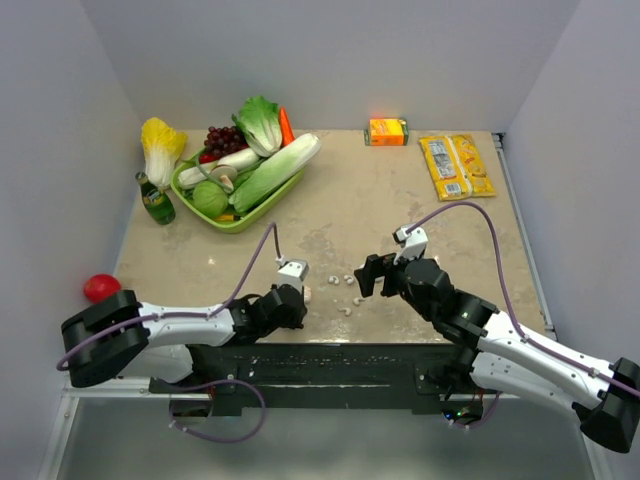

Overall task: Insert the wireless bluetooth earbuds into the charging case
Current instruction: Pick up the charging case at the center of the board.

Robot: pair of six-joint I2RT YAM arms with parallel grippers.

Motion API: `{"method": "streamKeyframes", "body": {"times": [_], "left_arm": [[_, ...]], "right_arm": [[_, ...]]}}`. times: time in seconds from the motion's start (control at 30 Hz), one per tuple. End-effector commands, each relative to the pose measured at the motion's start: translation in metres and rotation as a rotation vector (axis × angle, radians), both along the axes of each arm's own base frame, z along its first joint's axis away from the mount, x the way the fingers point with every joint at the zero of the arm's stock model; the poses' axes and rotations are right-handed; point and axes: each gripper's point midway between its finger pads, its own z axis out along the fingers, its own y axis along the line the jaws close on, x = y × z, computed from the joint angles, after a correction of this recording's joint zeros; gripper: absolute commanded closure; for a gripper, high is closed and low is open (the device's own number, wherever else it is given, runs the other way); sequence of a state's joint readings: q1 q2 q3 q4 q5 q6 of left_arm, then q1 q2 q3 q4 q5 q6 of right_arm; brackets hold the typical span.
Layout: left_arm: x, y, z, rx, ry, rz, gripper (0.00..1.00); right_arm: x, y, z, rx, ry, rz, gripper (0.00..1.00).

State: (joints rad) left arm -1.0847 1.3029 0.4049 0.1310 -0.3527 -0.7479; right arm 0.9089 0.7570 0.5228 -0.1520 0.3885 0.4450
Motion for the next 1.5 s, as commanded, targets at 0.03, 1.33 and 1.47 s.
{"method": "streamKeyframes", "body": {"times": [0.03,1.33,1.47], "left_arm": [[-0.011,0.005,0.027,-0.008,-0.076,-0.044,0.7],[0.022,0.006,0.017,0.162,-0.022,0.307,0.05],[0.021,0.005,0.013,0.174,-0.016,0.302,0.09]], "right_arm": [[-0.002,0.004,0.008,0.028,-0.013,0.025,0.04],[-0.002,0.001,0.025,0.06,-0.033,0.01,0.03],[-0.002,0.0,0.025,0.059,-0.036,0.008,0.03]]}}
